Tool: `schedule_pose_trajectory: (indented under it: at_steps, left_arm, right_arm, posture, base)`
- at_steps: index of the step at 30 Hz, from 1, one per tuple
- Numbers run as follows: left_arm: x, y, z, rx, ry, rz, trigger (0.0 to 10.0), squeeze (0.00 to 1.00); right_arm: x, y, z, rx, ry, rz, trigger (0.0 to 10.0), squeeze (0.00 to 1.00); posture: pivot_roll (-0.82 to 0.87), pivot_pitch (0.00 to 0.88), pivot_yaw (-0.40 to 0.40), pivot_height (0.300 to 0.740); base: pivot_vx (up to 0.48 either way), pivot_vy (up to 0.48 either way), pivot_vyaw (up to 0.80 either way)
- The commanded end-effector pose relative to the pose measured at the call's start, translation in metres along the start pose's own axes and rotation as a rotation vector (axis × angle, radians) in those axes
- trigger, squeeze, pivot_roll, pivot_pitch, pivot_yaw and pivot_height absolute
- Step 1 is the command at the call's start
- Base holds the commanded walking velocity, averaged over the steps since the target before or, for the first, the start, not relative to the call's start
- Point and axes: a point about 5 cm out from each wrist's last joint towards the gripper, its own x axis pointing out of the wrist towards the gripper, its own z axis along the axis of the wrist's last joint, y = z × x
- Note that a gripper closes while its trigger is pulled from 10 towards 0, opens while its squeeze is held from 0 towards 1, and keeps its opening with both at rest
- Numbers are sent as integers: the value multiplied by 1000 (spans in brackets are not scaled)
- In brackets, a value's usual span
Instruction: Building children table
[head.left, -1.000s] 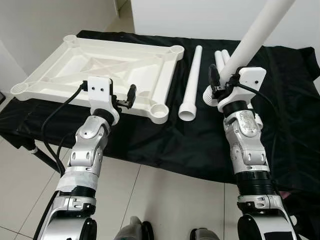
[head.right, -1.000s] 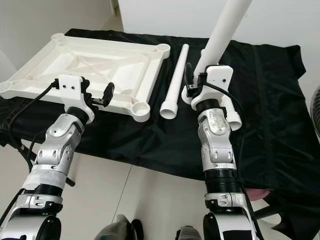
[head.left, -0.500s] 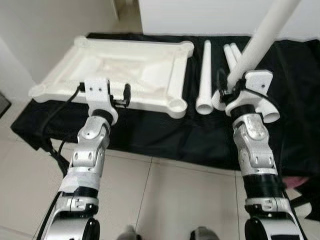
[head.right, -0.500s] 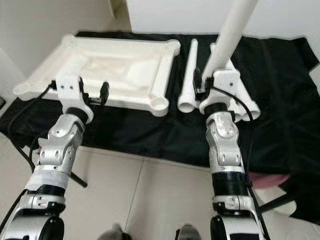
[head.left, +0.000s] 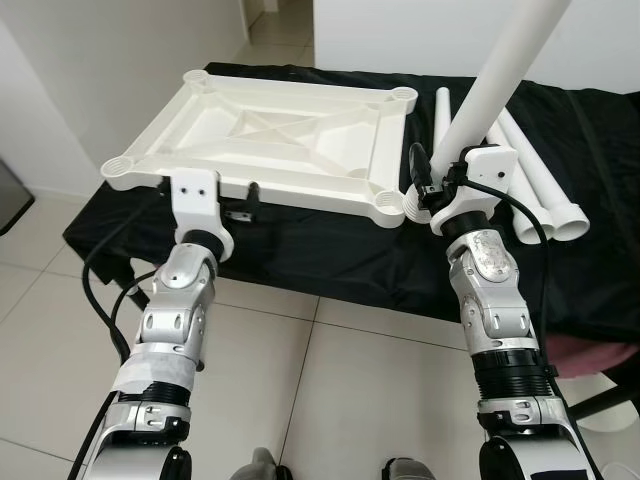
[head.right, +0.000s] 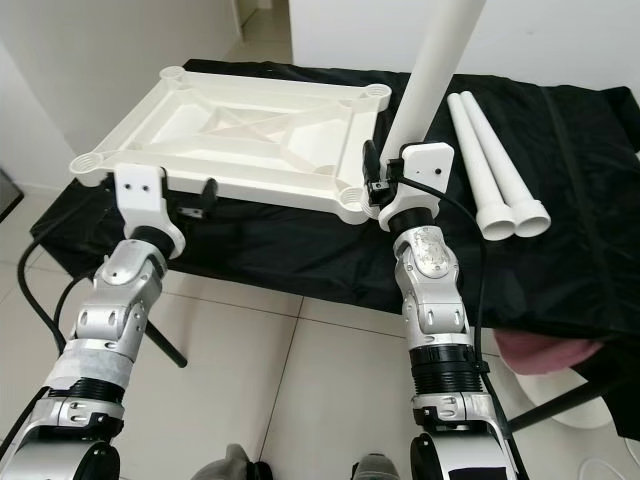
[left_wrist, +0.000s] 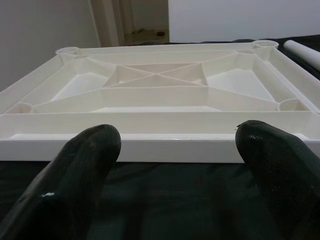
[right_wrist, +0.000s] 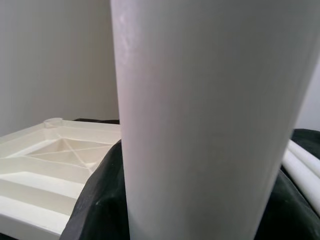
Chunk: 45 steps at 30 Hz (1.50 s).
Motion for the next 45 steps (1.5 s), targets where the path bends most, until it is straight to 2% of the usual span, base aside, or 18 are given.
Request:
schedule_pose_trajectory:
  at_steps: [1,7,10,14,24,41,45]
  left_arm:
    - [-2,2,-6,19,20,6,10000,0]
    - [3,4,2,-20,-15,62,10000,0]
    - [4,11,6,-32,-30,94,10000,0]
    - [4,16,8,-29,-34,103,10000,0]
    - [3,25,13,-6,-55,119,10000,0]
    - [4,23,14,-20,-67,138,10000,0]
    - [2,22,11,-35,-61,139,10000,0]
  right_arm:
    - [1,1,-1,6,7,6,10000,0]
    - [1,-6,-2,-33,19,-27,10000,0]
    - [1,-8,-1,-37,12,-33,10000,0]
    - [2,-8,-1,-34,11,-26,10000,0]
    - [5,-6,-3,-26,9,-19,10000,0]
    - [9,-6,-2,-39,10,-2,10000,0]
    - [8,-5,-3,-40,14,12,10000,0]
  posture:
    - [-143,101,88,740]
    - [-135,97,99,740]
    - [-126,91,99,740]
    - [-118,88,100,740]
    - [-102,75,89,740]
    - [-105,74,74,740]
    - [-106,79,72,740]
  base:
    - [0,0,0]
    - [0,0,0]
    - [0,0,0]
    - [0,0,0]
    - [304,0,0]
    - [336,0,0]
    - [0,0,0]
